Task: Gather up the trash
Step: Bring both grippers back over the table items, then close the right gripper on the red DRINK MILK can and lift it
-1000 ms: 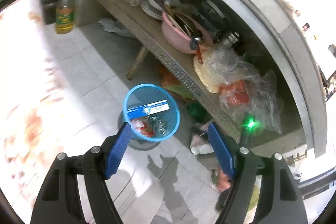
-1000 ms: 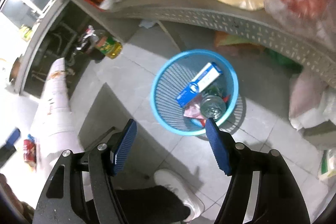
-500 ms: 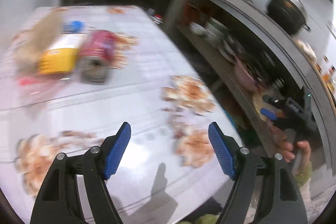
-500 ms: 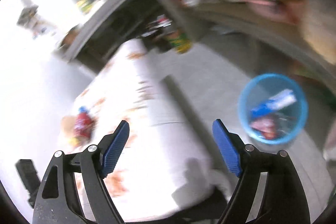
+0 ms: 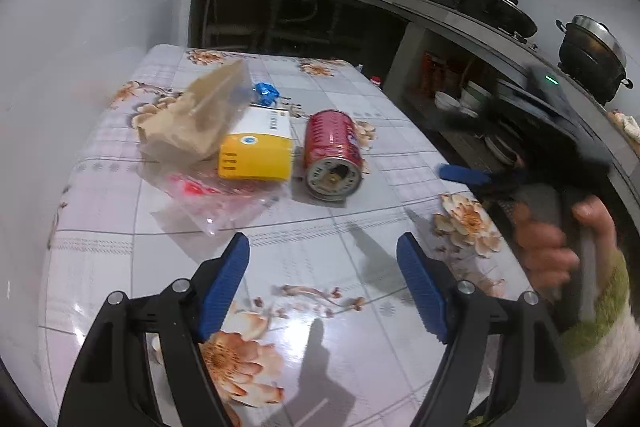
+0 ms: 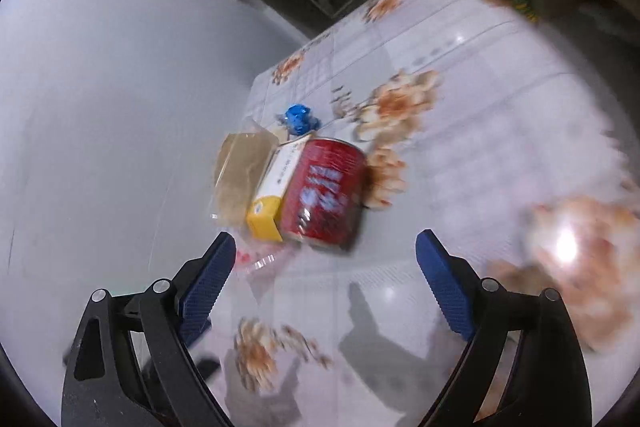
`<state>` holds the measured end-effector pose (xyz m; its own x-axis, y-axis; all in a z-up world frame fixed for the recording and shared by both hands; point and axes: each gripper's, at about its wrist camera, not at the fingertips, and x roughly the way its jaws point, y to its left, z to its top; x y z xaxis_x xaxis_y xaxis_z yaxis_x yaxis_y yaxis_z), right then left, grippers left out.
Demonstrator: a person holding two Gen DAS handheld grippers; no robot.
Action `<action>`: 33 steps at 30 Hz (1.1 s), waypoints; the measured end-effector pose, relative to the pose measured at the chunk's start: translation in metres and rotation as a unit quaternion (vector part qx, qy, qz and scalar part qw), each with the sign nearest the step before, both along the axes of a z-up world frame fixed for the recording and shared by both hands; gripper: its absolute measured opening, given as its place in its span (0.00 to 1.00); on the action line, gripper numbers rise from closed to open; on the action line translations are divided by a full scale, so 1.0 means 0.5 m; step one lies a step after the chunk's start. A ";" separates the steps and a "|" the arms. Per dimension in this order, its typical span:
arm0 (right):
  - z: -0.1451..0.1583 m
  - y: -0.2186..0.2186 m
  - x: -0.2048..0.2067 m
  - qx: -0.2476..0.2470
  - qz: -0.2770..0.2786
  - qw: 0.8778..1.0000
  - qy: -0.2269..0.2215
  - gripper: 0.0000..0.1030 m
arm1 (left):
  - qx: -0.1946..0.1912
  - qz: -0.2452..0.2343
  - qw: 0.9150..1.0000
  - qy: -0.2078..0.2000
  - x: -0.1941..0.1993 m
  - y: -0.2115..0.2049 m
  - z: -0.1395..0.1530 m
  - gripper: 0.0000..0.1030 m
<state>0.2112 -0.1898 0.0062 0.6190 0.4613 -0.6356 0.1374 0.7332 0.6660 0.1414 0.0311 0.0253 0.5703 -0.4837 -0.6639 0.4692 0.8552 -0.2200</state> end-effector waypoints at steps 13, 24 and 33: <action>-0.092 0.118 0.124 -0.033 0.025 0.997 0.069 0.62 | 0.006 0.033 0.999 -0.020 0.029 0.057 -0.003 0.72; -0.025 0.098 0.003 -0.146 0.021 0.987 0.062 0.62 | -0.010 0.034 0.999 -0.024 0.047 0.068 0.002 0.72; 0.007 0.066 -0.096 -0.199 0.034 0.977 0.072 0.62 | -0.038 0.055 0.997 -0.026 0.076 0.085 0.024 0.72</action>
<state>0.1631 -0.1567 0.0096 0.4856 0.1974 -0.8516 0.1501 0.9409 0.3036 0.1796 0.0734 0.0374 0.6550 -0.4646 -0.5959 0.3855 0.8838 -0.2653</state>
